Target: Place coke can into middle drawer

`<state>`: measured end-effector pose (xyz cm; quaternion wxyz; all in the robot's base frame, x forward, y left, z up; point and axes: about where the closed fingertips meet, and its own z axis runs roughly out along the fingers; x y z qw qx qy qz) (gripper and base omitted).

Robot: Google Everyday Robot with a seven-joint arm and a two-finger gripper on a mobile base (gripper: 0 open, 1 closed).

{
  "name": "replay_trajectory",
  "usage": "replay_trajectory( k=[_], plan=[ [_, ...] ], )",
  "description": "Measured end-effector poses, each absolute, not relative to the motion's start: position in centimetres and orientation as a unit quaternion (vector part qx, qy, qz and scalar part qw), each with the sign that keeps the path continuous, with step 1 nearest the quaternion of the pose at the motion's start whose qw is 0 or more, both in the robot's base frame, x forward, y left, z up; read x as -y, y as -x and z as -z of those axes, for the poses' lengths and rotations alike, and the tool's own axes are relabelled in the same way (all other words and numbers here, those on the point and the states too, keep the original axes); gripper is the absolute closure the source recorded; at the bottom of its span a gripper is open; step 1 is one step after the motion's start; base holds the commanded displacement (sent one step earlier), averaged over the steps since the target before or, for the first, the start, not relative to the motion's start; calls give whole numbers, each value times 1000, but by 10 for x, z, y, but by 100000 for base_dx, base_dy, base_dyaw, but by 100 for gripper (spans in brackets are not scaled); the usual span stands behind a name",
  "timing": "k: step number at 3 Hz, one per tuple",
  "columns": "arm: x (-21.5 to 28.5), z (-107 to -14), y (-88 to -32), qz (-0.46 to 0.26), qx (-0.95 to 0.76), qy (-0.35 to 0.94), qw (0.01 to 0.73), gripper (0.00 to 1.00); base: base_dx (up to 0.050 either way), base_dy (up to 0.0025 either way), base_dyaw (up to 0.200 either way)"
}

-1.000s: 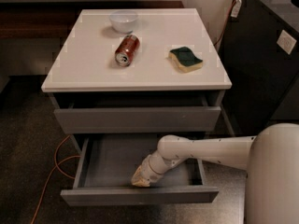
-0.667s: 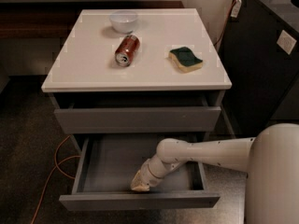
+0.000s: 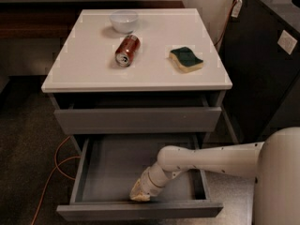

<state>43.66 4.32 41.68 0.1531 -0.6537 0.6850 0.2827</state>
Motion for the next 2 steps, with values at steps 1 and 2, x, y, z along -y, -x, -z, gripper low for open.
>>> replay_trajectory(
  k=[1, 2],
  plan=[
    [-45, -427, -422, -285, -678, 658, 159, 100, 0, 0, 0],
    [-46, -436, -416, -285, -673, 663, 163, 100, 0, 0, 0]
  ],
)
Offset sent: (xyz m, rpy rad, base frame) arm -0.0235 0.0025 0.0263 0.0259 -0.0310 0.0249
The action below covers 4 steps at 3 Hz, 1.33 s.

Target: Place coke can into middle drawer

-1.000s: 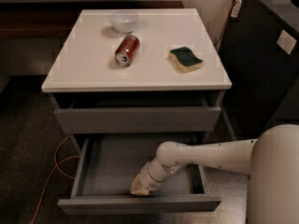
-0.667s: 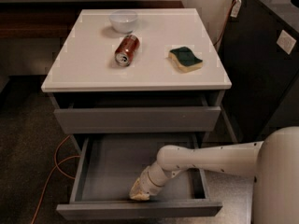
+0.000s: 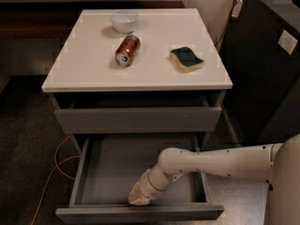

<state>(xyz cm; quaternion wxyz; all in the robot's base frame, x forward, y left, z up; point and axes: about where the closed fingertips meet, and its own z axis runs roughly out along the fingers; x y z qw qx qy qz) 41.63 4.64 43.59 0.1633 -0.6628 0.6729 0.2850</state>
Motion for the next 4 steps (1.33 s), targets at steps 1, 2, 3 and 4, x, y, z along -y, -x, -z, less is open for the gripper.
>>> replay_trajectory(
  k=[1, 2, 3, 4],
  plan=[
    [-48, -445, -416, -282, -668, 668, 165, 100, 0, 0, 0],
    [-49, -467, -419, -268, -662, 677, 179, 100, 0, 0, 0],
    [-49, -499, -421, -249, -652, 688, 201, 100, 0, 0, 0],
    [-51, -531, -422, -233, -639, 698, 221, 100, 0, 0, 0]
  ],
)
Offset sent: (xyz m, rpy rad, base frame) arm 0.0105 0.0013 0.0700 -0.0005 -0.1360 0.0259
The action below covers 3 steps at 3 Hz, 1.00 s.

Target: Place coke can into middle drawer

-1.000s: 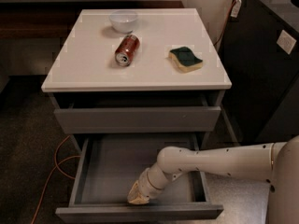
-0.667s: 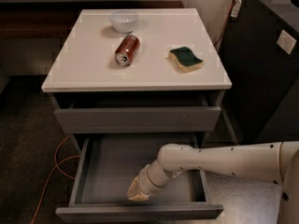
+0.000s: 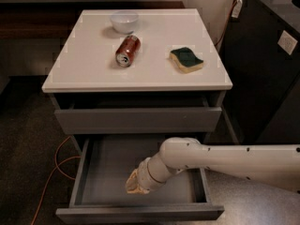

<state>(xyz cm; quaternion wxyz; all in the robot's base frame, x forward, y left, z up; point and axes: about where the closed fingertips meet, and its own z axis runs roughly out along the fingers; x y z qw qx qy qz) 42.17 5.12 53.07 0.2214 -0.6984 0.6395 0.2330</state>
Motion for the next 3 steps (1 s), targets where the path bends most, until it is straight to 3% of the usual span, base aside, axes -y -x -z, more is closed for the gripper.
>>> replay_trajectory(
  k=[1, 3],
  plan=[
    [-51, -564, -425, -218, -631, 706, 237, 99, 0, 0, 0],
    [-47, -604, -430, -214, -624, 707, 255, 54, 0, 0, 0]
  ],
)
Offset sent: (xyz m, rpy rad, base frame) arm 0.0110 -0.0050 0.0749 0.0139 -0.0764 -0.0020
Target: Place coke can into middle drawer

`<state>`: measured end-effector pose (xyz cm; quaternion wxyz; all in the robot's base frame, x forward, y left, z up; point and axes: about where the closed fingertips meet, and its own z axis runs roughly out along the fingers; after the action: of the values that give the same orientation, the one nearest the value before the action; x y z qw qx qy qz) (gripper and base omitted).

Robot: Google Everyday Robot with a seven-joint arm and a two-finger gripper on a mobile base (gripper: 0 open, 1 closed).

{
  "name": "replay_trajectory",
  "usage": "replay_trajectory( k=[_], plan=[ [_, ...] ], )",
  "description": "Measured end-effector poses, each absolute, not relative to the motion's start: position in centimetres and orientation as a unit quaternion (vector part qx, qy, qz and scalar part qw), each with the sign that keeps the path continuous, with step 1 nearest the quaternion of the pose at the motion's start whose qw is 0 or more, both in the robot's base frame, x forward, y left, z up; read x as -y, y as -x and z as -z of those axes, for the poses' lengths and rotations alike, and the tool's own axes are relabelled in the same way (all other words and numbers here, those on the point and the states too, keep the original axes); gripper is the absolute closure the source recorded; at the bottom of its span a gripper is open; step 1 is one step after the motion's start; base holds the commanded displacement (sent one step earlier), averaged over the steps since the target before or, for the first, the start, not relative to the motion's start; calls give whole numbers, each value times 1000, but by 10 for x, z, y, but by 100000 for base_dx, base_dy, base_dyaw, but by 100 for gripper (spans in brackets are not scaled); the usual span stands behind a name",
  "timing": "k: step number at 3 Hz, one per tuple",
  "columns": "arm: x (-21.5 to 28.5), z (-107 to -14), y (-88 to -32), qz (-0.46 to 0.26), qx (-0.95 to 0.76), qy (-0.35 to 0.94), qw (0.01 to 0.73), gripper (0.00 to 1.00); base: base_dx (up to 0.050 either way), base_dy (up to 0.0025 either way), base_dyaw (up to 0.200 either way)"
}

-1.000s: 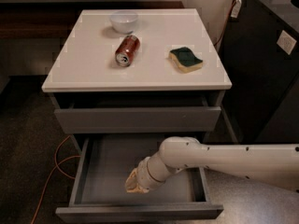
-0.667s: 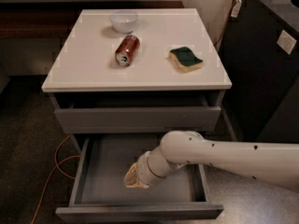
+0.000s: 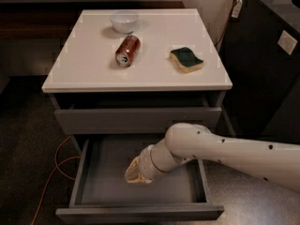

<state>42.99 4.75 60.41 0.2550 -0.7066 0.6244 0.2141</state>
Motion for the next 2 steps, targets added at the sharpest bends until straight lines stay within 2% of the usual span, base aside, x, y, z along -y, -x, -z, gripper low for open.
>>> replay_trajectory(
  k=[1, 2],
  plan=[
    [-47, -630, -430, -212, -614, 711, 270, 23, 0, 0, 0],
    [-47, -672, -423, -195, -595, 723, 292, 0, 0, 0, 0]
  ],
)
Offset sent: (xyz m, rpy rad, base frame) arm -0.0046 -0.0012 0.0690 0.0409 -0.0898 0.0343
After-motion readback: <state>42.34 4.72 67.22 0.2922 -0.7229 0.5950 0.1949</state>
